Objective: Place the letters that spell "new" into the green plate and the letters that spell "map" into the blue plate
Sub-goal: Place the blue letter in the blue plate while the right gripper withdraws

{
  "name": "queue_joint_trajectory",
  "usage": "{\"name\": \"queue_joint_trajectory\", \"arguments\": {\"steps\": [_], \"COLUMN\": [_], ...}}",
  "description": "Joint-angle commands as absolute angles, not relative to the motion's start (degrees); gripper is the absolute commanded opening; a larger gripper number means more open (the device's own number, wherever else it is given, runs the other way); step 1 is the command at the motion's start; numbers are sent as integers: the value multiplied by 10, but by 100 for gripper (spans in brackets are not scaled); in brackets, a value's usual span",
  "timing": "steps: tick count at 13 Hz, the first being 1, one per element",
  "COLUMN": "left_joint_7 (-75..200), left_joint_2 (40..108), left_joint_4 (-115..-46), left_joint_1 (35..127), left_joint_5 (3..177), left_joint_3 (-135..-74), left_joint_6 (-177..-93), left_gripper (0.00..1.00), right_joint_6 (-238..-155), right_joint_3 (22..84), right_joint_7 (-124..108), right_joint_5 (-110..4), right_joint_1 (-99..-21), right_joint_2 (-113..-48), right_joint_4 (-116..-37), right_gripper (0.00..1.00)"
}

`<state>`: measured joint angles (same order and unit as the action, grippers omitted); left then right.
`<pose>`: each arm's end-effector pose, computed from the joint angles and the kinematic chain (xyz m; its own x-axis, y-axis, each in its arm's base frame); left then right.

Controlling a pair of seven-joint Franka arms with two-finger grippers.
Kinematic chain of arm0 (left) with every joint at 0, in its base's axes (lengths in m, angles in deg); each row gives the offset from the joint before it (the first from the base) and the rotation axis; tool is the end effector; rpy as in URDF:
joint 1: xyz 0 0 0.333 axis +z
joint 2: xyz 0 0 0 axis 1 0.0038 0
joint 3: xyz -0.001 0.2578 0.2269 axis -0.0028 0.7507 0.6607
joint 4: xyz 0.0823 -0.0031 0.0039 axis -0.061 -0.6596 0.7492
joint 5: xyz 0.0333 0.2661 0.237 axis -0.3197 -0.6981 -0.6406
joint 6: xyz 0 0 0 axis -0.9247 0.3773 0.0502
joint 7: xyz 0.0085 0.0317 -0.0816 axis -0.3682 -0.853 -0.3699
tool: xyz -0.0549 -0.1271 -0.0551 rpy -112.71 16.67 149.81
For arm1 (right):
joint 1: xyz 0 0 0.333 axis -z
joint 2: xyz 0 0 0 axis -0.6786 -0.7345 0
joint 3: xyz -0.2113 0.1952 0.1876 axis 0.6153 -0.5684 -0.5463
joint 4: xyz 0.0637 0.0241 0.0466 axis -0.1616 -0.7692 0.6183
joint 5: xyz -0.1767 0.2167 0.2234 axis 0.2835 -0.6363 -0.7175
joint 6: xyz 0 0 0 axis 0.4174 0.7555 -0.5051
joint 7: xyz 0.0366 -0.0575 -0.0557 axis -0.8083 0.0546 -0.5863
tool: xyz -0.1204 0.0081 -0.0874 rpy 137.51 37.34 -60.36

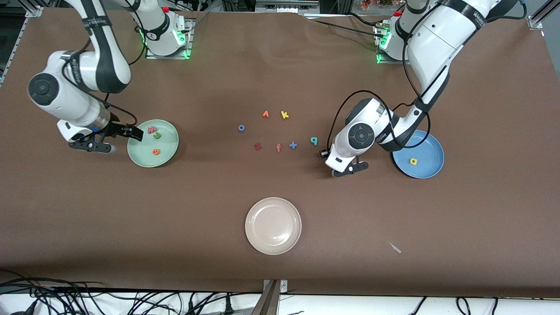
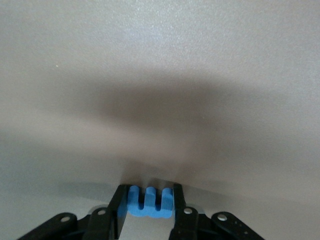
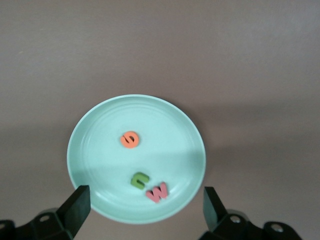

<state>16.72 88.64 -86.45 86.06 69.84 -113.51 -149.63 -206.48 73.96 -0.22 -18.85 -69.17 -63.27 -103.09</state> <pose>0.5371 -0.2931 0.1771 0.9299 0.2908 -0.2253 0.2966 -0.9550 -0.0086 0.5085 0.0057 0.3455 0.9931 -0.0767 -0.0888 -0.0754 -0.9970 0.0171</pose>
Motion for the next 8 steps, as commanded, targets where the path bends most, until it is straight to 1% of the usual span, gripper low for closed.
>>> {"name": "queue_joint_trajectory", "arguments": {"steps": [1,3,4,6,8], "left_joint_7": [203,284,332,429,509], "left_joint_2": [866,823,803,776,767], "left_joint_4": [-858,-846,-846,-847,-848], "left_joint_1": [874,905,926,970,1010], "left_joint_5": [686,697,713,718,712], "left_joint_3": [-1133,-1137,-1140,-1141,-1140], "left_joint_6": [-1458,-1363,-1326,-1269,-1235], "left_gripper": [20,20,21,21,21], "right_joint_6": [-1927,-1853,-1827,-1764,-1734], "right_joint_3": [747,746,746,742,699], "right_joint_7": [-66,-73,-73,-72,-72], "right_joint_5": [-197,-194,-189,-190,-181], "right_joint_1": [-687,-687,-687,-685,-654], "right_joint_2": [-651,-650,-651,-641,-615], "right_joint_4": [-908,-842,-806,-767,-742], "right_gripper": [100,100,100,100,100]}}
